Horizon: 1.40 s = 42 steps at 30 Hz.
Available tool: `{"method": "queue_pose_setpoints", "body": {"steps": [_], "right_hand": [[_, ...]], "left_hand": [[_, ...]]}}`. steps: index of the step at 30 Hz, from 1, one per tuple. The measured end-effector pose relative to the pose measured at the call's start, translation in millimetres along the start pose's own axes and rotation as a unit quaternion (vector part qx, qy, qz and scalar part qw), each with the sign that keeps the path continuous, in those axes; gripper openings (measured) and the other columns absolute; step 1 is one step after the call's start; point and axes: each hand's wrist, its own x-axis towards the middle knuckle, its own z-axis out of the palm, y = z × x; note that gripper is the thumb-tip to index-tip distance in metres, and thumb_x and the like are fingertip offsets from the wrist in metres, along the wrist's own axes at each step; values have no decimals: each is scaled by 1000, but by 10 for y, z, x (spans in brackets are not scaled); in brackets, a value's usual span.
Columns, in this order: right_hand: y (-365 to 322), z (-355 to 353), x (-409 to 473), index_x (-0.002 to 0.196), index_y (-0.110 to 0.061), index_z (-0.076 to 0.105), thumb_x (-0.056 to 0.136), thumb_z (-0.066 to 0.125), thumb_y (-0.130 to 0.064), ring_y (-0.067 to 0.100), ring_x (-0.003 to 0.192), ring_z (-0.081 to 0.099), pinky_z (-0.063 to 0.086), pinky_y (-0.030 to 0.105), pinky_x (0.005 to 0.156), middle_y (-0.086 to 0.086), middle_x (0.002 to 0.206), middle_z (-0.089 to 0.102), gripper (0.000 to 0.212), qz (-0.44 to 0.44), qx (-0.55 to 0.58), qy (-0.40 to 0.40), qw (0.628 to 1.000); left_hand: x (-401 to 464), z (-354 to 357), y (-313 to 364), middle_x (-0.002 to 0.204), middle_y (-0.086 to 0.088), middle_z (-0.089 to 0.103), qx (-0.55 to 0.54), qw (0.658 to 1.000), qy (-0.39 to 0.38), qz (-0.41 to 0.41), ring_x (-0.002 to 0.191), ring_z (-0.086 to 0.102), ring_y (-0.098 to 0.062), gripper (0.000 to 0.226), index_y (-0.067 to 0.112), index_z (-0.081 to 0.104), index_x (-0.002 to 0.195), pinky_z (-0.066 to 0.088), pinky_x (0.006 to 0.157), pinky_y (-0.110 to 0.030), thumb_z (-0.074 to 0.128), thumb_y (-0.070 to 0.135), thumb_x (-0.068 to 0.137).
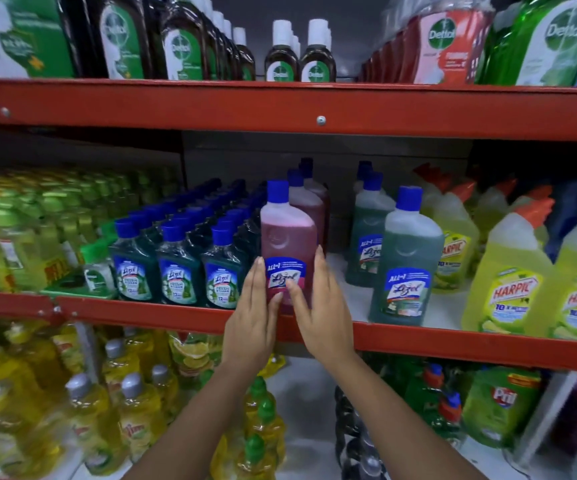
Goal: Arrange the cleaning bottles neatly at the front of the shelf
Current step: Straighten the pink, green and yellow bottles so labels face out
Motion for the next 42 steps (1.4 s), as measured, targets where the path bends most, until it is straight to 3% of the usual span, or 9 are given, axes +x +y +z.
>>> {"method": "queue_pose_setpoints", "body": {"steps": [2,6,11,18,29,34,37,39,42], "right_hand": [[38,73,25,136,-15,41,93,43,-52,17,118,54,47,30,97,6,131,57,57,53,47,24,997],[118,76,94,114,-17,59,84,57,-54,12,95,66,55,37,83,2,107,69,47,104,136,32,985],[174,16,139,108,-21,62,84,67,-35,6,88,67,50,8,69,3,102,72,29,136,184,22,973],[159,13,125,114,-13,60,87,65,-30,-12,79,62,44,1,63,1,100,69,32,138,181,31,973],[159,109,99,116,-16,57,90,58,-39,18,95,65,56,43,83,7,108,69,35,135,108,67,983],[140,70,83,118,-16,57,90,59,-37,18,96,66,56,43,83,7,109,68,35,132,118,59,982],[143,45,78,119,-14,57,90,60,-35,15,95,66,58,37,81,8,110,68,36,134,132,48,981],[136,24,84,119,-13,57,90,60,-34,8,91,65,56,19,75,8,111,69,37,135,143,37,980],[101,-62,75,121,-10,57,90,61,-30,-11,84,60,43,0,65,6,112,68,37,125,160,17,979]], "left_hand": [[33,-19,-13,151,0,36,-51,997,6,-50,135,31,-1,53,21,22,149,41,95,-20,27,42,101],[115,-37,-77,126,-1,63,-120,988,20,-100,112,58,-11,43,17,50,135,52,95,-37,44,38,98],[169,35,-78,119,-3,67,-176,976,23,-127,106,63,-9,42,12,57,128,55,91,-41,56,35,93],[187,48,-69,117,-4,68,-182,975,10,-124,104,64,-9,39,11,57,127,55,90,-39,56,31,94],[217,23,-25,112,-4,69,-189,973,-19,-134,99,66,-13,38,16,55,123,56,86,-42,54,38,93],[211,19,-5,111,-4,69,-181,974,-23,-138,97,66,-13,38,16,55,122,56,85,-42,53,39,93],[200,9,-1,112,-4,69,-178,974,-32,-138,99,65,-12,41,15,53,123,56,85,-41,52,41,92],[197,2,5,113,-5,69,-179,973,-36,-141,97,65,-11,42,14,53,124,57,85,-38,53,41,91],[181,-17,88,115,-3,68,-205,967,-21,-149,93,63,3,38,15,55,123,54,82,-19,60,34,90]]}}
